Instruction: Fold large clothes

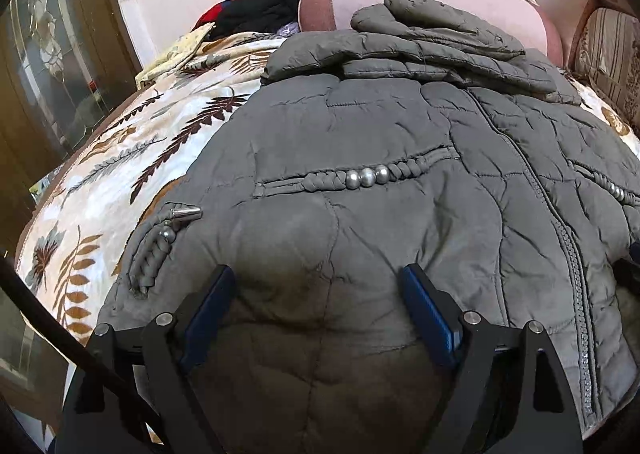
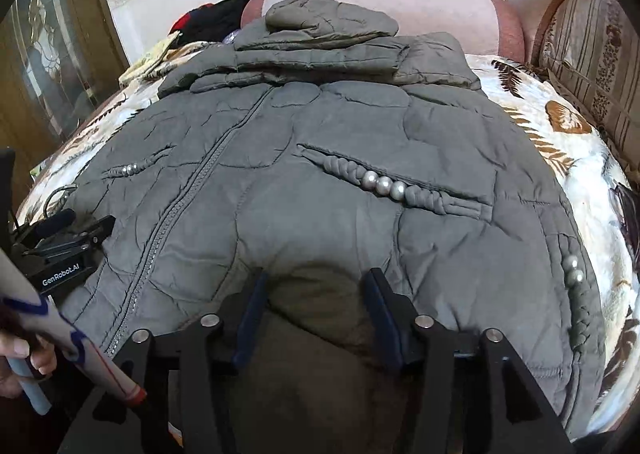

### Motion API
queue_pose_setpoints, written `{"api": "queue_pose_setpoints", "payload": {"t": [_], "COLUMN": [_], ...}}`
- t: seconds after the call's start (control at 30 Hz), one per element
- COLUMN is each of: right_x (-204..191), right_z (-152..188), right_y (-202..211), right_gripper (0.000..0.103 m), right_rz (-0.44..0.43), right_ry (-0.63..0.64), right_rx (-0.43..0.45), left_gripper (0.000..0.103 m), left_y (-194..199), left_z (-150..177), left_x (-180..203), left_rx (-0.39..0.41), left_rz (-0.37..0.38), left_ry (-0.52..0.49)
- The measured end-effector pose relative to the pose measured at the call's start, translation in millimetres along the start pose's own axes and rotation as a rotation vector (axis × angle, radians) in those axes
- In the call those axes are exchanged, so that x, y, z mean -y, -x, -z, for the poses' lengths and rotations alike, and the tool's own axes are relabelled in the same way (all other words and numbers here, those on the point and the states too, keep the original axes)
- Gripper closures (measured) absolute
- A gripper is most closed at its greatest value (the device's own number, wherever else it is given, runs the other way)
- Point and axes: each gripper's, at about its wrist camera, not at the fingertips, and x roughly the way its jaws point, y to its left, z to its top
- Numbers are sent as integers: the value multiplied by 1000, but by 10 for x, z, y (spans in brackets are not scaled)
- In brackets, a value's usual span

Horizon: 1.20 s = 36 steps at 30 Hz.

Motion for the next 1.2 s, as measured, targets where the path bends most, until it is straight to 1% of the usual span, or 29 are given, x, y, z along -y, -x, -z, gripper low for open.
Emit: {"api": "queue_pose_setpoints", "payload": {"t": [0.1,0.23,0.57,0.7,0.97,1.03,1.2], "right_x": [34,24,48,58,70,57,95], "right_z": [50,96,127,170,200,195,183], "right_y": [8,29,34,47,66,71,98], "right_gripper": [42,42,41,41,40,39,36], "right_rz": [-13,-16,-30,-35,-54,-50,-83], "right_ry": [-5,18,14,14,13,25,24], "right_rx": [20,45,66,98,128,123,105], "left_gripper": [17,17,16,14,10,8,2], "left_y": [-9,-6,0,-5,-20,-26,-45], "left_z": [1,19,59,59,63,63,71], "left_x": [23,34,43,33,0,-21,-88], "left_rx": [12,32,60,60,61,58,51], "left_rz": [-12,-24,-35,-38,-31,-24,-5], "left_ry": [2,6,10,17,30,39,62]}}
